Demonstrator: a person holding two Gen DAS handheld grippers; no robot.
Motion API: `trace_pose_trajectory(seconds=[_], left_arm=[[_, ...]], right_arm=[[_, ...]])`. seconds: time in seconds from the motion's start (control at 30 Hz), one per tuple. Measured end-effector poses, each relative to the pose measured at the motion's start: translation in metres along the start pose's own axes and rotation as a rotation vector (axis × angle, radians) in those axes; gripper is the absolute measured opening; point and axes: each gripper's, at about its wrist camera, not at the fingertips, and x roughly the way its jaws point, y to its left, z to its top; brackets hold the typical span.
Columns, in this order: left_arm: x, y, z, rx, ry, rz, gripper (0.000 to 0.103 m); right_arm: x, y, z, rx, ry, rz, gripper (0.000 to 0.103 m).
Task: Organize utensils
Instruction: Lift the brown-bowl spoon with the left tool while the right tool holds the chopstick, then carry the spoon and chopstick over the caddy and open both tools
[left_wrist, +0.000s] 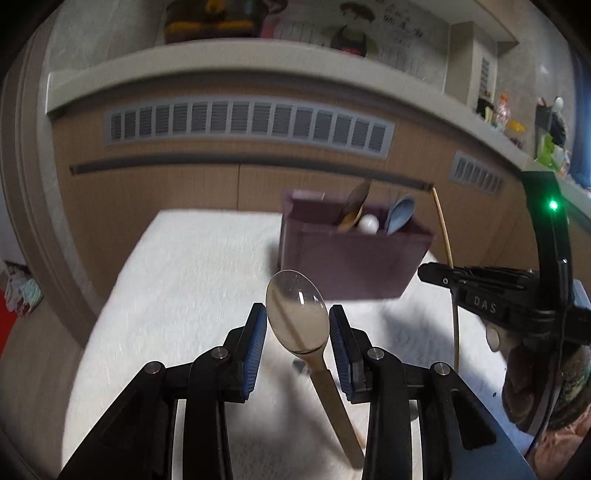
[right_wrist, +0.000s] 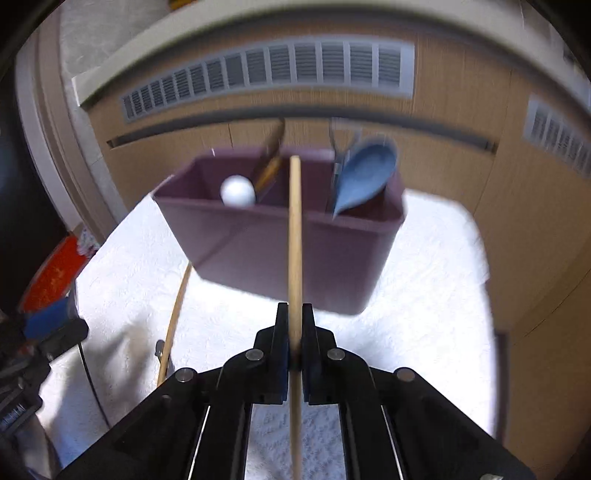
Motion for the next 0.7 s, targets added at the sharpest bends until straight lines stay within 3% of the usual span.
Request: trace_pose_trajectory(seconds=[0.23, 0.37, 0.57, 0.7], left_arm=[[-0.048, -0.022, 0.107, 0.099, -0.263, -0.078, 0.035], [-0.056, -0.035, 0.154, 0.163, -0.380, -0.051, 0.035], [-0.027, -0.045, 0.182, 0.256, -0.422, 0.016, 0.035], [0.011, -0.042, 0.182, 0.266, -0.370, 0.031, 0.035]], right_arm=[[-0.091, 0.003, 0.057, -0.012, -0.269, -0.007, 0.005], [-0.122, 0.003, 0.099, -0.033, -0.388, -0.022, 0.005], [-0.110, -0.002, 0.129, -0.035, -0.467, -0.037, 0.005], [-0.086, -0.010, 0.130, -0.010, -0.457, -0.014, 0.005]])
